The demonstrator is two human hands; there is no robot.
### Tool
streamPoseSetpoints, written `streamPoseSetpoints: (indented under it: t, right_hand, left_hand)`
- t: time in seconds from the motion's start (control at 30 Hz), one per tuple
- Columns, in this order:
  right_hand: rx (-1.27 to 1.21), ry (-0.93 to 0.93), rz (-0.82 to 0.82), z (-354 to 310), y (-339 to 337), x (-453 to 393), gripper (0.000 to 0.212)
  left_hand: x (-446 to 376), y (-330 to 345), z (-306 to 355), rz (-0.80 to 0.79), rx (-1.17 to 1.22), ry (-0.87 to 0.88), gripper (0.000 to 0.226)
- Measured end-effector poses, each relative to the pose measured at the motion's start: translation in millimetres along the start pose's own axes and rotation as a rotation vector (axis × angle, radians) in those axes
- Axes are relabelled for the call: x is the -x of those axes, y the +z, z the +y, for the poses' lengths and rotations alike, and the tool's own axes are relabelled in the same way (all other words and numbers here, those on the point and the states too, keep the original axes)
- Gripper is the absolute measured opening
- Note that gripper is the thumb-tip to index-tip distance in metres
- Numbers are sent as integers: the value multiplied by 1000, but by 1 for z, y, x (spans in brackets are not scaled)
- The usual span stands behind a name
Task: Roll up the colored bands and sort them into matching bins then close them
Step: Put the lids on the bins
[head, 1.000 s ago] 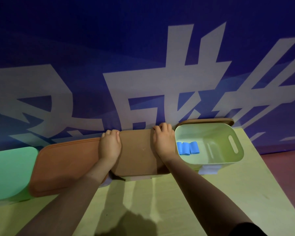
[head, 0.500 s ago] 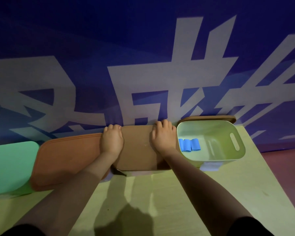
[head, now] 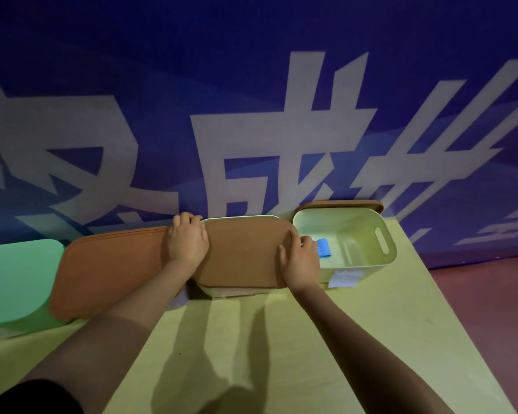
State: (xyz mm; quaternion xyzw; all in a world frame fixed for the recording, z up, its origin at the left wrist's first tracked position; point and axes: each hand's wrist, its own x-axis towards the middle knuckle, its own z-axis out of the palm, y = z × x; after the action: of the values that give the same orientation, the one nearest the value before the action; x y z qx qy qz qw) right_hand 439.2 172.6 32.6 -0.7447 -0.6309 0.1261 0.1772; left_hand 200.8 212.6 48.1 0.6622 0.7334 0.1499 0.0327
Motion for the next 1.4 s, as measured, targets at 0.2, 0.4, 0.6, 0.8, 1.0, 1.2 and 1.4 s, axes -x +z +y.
streamPoseSetpoints:
  t: [0.2,0.4,0.6,0.8,1.0,1.2,1.4]
  right_hand:
    - [-21,4,216,-10,15,11,42]
    - [-74,-14,185,-10,8,-5,35]
    - [5,-57,154,-12,18,-7,35]
    - [122,-68,165,-13,17,-10,30]
    - [169,-72,134,-16,21,-6,35]
    - [174,-62,211,-20,26,0,47]
    - [208,-38,197,-19,28,6,54]
  left_hand:
    - [33,-8,0,-197,22,-167,45]
    - [23,-19,3,-202,128,-276,37]
    - [24,-10,-6,-188,12,-244,34]
    - [24,11,8,-153,-70,-128,54]
    - [18,21,4,-185,49,-6,64]
    - [10,18,0,-205,0,44,61]
    - [-9,16,0,-157,5,10,29]
